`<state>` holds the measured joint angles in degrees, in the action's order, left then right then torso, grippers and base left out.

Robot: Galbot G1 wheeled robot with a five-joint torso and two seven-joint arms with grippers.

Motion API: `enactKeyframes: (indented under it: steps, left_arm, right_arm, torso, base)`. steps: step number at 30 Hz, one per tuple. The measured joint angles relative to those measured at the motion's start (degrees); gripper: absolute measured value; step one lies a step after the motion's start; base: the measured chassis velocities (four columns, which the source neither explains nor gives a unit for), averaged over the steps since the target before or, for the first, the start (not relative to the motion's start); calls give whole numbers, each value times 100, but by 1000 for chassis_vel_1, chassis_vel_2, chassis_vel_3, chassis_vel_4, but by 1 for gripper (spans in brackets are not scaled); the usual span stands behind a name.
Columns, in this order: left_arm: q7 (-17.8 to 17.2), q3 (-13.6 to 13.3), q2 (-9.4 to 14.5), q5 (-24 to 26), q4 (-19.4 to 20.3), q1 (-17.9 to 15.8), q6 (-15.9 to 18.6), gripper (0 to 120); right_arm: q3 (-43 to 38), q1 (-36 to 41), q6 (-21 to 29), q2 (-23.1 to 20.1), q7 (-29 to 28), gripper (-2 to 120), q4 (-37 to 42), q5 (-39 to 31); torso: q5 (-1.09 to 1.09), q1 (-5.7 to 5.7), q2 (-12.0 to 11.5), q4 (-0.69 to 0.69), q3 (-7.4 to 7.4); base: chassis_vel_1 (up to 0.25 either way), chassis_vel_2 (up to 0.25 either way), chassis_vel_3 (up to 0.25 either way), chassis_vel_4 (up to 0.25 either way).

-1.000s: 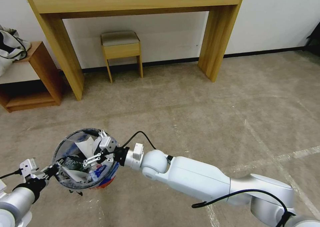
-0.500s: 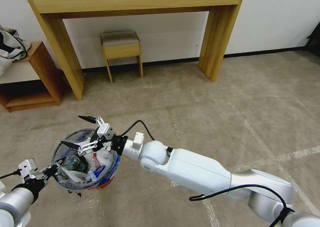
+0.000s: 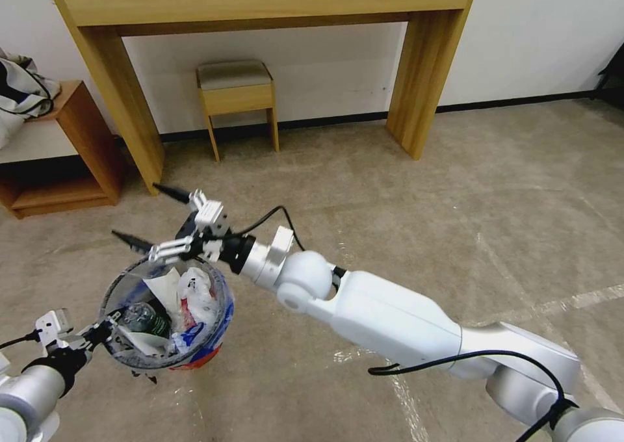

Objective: Pick up the trash bin and place the garbage on the floor into it.

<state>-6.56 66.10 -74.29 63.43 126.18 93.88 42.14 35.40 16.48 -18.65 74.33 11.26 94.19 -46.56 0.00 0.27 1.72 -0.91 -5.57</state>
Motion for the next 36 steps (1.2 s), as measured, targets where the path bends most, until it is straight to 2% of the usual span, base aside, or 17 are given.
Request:
enactKeyframes:
  steps: [9, 15, 17, 18, 20, 26, 36]
  left_arm:
    - [-6, 34, 24, 13, 1, 16, 0, 1]
    - [-9, 47, 26, 26, -21, 16, 0, 1]
    - [-9, 48, 45, 31, -37, 16, 1, 1]
    - [-9, 48, 45, 31, -37, 16, 1, 1]
    - [-9, 46, 55, 34, -77, 10, 0, 1]
    - [-4, -2, 52, 13, -116, 6, 0, 1]
    - [48, -22, 2, -29, -76, 65, 1, 1]
  right_arm:
    - [-786, 55, 39, -294, 23, 100, 280, -193]
    - [-1711, 390, 72, -627, 89, 100, 483, -213]
    - [-2169, 555, 118, -911, 110, 100, 600, -272]
    - [-2169, 555, 118, -911, 110, 100, 600, -272]
    - [-2706, 778, 137, -1315, 133, 100, 751, -277]
    - [-3338, 1158, 43, -1828, 77, 100, 954, -405]
    - [-4234, 1679, -44, -2101, -40, 100, 1086, -348]
  torso:
    - [1, 0, 0, 0, 0]
    - [2, 0, 0, 0, 0]
    - [2, 0, 0, 0, 0]
    - [2, 0, 0, 0, 0]
    - [2, 0, 0, -2, 0]
    - [2, 0, 0, -2, 0]
    - [1, 0, 0, 0, 0]
  base:
    - [0, 0, 0, 0]
    - [0, 0, 0, 0]
    - [0, 0, 0, 0]
    - [0, 0, 0, 0]
    - [0, 0, 0, 0]
    - [0, 0, 0, 0]
    - [0, 0, 0, 0]
